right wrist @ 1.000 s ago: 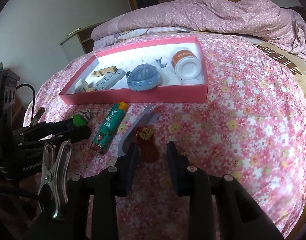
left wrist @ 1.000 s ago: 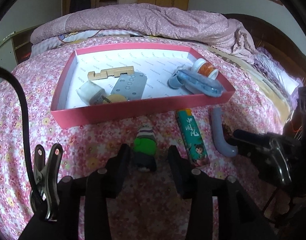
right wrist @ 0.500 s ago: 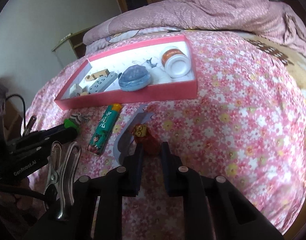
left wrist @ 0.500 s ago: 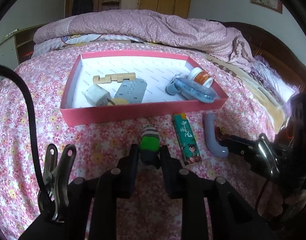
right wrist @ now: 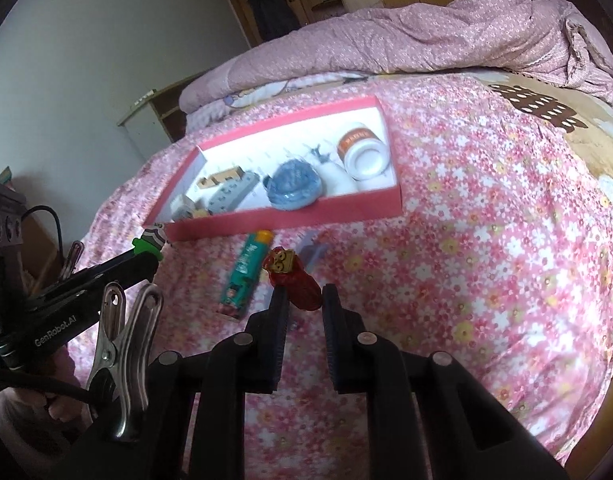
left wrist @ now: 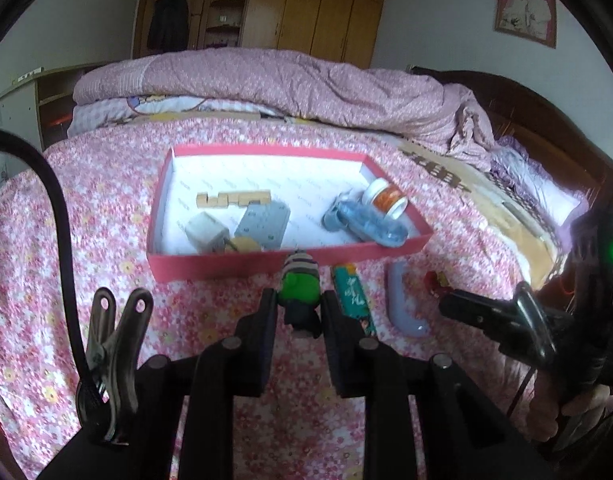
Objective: Organize rigid objects
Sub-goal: 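Carry both figures over the tray and open both tools to drop them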
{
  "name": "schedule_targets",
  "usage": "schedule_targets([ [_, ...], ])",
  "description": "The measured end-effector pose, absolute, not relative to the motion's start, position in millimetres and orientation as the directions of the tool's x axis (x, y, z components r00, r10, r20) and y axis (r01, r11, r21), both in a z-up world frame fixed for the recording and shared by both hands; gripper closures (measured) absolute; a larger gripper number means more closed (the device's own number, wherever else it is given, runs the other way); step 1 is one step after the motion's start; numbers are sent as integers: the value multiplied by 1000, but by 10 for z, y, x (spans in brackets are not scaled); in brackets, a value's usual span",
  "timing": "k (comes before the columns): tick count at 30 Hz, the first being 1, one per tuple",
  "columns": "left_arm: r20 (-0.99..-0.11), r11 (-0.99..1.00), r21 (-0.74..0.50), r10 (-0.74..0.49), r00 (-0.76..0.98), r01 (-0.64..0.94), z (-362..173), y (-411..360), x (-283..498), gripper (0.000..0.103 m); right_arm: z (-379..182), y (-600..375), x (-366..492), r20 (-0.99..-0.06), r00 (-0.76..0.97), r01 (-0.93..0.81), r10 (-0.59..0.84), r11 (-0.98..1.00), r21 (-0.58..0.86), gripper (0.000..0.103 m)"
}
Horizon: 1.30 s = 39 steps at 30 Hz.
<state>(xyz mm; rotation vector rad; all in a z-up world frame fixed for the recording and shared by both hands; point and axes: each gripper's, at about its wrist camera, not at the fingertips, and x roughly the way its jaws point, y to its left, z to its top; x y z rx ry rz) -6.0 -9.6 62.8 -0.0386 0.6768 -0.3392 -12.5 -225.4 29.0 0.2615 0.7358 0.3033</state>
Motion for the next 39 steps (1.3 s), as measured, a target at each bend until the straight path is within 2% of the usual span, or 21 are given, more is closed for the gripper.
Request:
schedule_targets([
  [9,-568,944,-123,-320,758,307,969,-106,136,80,569,-2237,5,-578,720,-214,383,916,340,85],
  [17,-562,948,-82,-299,771,308,1156,-179,604,80,802,-2226,475,-570,715,-243,406,908,341,85],
  [25,-601,948,-82,-293,743,307,993,-278,1164,80,758,-2202,1062,-592,699,-237,401,911,337,85],
  [35,-676,950,-61,-266,687,308,614,-310,1778,80,521,-2241,1651,-650,678,-151,343,931,334,85],
  [39,-678,941,-69,-288,677,331,611,-331,1834,79,527,-2237,1708,-635,686,-164,355,926,340,85],
])
